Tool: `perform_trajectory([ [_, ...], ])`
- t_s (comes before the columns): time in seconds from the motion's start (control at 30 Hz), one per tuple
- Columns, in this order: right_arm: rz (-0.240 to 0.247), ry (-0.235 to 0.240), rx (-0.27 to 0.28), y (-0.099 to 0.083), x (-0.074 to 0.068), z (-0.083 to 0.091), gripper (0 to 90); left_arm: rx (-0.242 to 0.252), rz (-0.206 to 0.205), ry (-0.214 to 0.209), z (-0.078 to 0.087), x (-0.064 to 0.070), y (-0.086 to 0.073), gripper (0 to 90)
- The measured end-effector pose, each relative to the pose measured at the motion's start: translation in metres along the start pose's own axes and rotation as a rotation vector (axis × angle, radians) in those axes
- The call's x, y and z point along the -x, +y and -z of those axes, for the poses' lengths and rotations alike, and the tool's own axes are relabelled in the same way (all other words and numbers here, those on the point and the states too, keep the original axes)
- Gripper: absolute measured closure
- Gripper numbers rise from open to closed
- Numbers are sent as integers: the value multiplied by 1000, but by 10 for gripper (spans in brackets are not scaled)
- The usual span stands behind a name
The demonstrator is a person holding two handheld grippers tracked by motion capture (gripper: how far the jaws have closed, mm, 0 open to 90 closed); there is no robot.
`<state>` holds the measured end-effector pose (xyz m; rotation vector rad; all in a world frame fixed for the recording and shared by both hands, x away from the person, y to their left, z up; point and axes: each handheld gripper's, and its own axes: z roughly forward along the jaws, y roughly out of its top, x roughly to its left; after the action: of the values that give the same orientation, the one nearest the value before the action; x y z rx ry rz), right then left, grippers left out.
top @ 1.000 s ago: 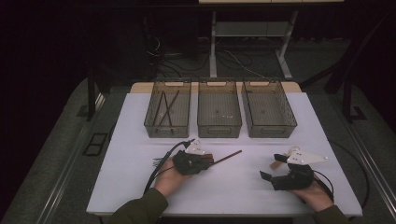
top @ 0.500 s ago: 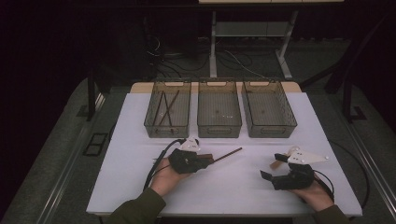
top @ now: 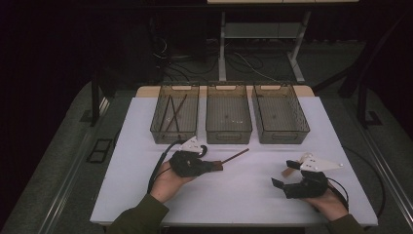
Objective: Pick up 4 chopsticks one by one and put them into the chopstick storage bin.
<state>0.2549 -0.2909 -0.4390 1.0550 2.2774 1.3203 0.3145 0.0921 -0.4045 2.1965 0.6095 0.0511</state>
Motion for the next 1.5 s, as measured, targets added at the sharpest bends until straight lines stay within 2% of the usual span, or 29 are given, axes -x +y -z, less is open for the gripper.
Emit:
perform_trajectory([
  [0.53,2,2,-3,0,0,-1,111,65,48,54,35,-20,12,855],
  [0.6,4,2,-1,0,0,-1,111,85,56,60,38,-23,14,855],
  [0.97,-11,1,-7,-1,2,-3,111,118,53,114,55,-40,29,855],
  [1.23,-14,-7,-6,-1,2,-2,111,136,75,219,70,-69,50,855],
  [1.5,-16,-18,3,-1,3,0,111,161,158,309,77,-114,64,856],
])
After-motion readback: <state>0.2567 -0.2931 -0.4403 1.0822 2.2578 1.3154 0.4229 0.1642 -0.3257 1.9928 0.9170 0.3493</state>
